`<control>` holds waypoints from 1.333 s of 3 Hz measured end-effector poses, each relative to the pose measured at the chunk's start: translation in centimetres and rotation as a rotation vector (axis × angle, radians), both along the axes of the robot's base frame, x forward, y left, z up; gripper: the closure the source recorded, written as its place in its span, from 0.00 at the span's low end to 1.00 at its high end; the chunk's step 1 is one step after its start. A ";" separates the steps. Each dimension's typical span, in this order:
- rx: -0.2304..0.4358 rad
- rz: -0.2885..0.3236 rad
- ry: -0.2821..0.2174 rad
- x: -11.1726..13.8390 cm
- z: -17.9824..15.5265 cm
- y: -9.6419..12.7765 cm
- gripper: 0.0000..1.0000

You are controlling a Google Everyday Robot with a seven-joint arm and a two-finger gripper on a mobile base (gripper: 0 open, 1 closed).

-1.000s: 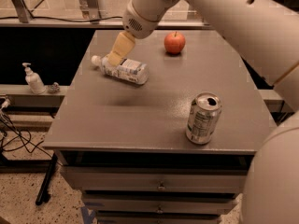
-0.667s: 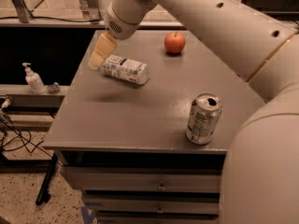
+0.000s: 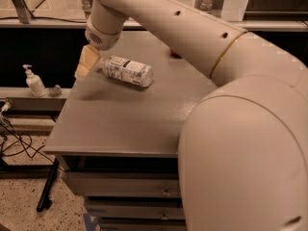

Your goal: Place blue plastic bottle upright

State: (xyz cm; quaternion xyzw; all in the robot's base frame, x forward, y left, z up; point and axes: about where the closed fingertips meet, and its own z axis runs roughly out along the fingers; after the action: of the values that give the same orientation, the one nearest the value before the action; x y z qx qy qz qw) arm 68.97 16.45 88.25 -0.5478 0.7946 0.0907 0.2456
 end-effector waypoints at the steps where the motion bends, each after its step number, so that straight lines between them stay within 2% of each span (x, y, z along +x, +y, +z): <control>1: -0.051 -0.013 0.039 0.3 -2.3 0.0 0.00; 2: -0.087 -0.032 0.054 0.6 -3.6 -1.1 0.00; 3: -0.104 -0.039 0.049 1.0 -3.9 -2.1 0.18; 4: -0.108 -0.040 0.038 1.4 -3.5 -2.5 0.41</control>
Offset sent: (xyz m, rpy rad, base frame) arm 0.0110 -0.0305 -0.0464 -0.1279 0.0646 -0.0640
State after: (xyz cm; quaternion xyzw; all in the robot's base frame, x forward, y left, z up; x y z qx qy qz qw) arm 70.41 13.98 84.71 -0.5424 0.8137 0.0532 0.2024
